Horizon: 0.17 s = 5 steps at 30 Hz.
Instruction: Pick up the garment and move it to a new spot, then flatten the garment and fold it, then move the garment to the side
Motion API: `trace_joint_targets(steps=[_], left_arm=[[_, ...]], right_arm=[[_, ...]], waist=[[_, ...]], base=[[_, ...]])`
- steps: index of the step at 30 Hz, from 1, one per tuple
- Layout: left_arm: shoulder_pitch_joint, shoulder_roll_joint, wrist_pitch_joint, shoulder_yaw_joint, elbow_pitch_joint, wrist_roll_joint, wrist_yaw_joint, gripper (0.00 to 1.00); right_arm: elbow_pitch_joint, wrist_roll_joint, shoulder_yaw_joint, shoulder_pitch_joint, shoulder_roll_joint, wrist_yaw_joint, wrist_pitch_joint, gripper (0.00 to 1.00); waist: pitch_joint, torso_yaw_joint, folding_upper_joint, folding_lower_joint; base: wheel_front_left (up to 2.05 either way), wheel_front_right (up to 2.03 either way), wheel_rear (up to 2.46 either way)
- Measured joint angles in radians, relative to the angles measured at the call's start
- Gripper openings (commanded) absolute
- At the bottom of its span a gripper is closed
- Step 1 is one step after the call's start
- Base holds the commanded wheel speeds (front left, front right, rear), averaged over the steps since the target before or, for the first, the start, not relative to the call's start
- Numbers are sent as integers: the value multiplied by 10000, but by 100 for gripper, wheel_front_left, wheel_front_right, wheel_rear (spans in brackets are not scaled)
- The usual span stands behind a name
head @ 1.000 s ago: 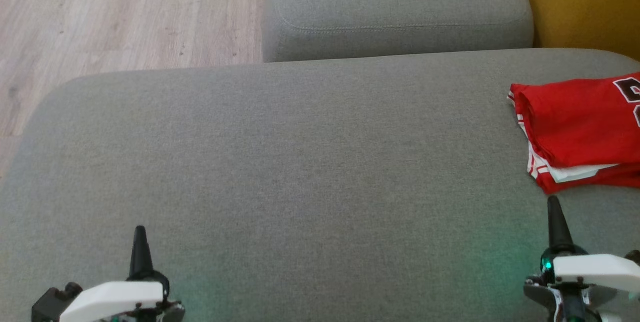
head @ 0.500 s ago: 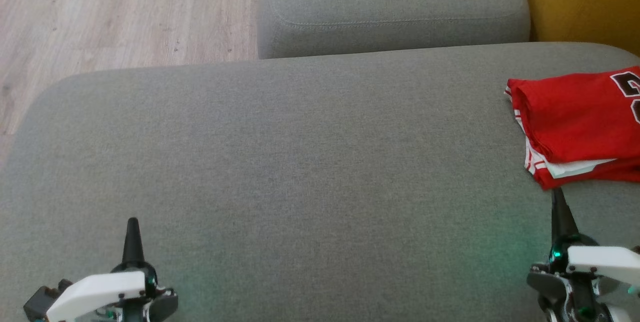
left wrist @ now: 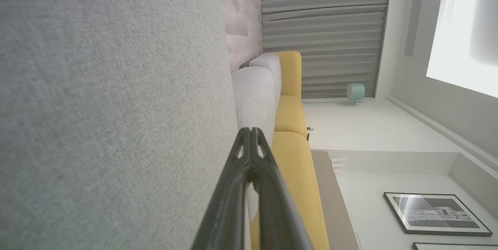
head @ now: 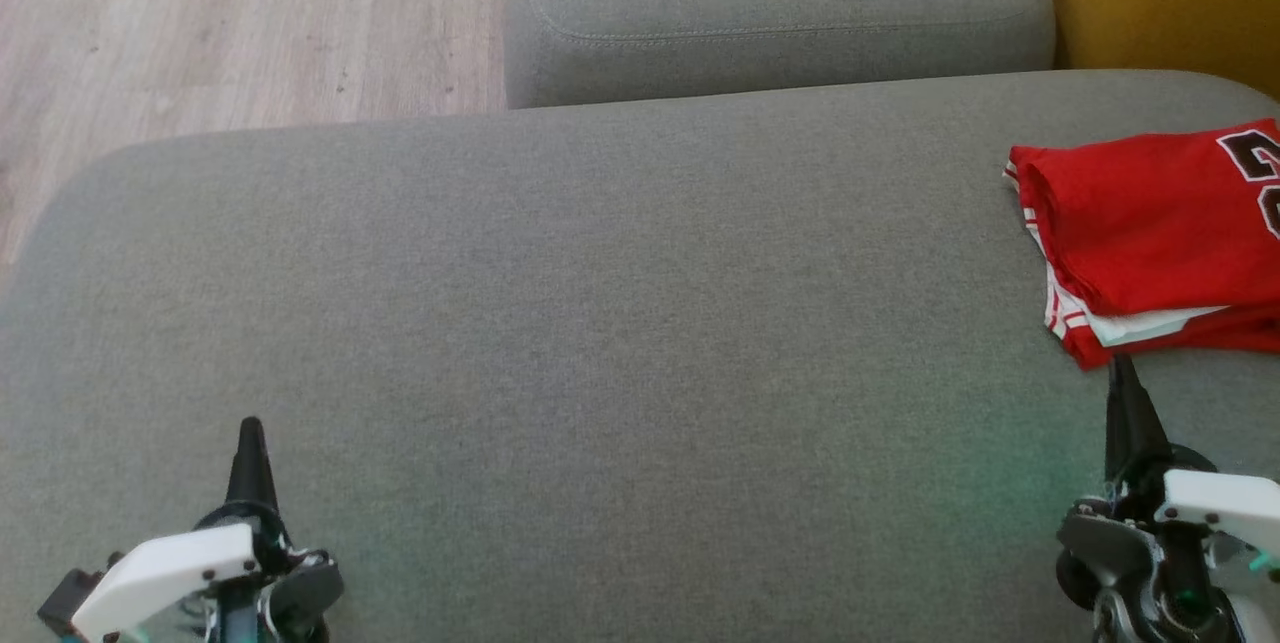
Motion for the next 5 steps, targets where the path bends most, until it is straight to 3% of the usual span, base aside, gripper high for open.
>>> trace_joint_targets(steps=[5], left_arm=[[-121,-8,81,63,12,-395,-8,0]], right_arm=[[25,366,-48,-179,0,0,81,0]], waist=[[20,-21,0,0]], base=[[0,0,0]])
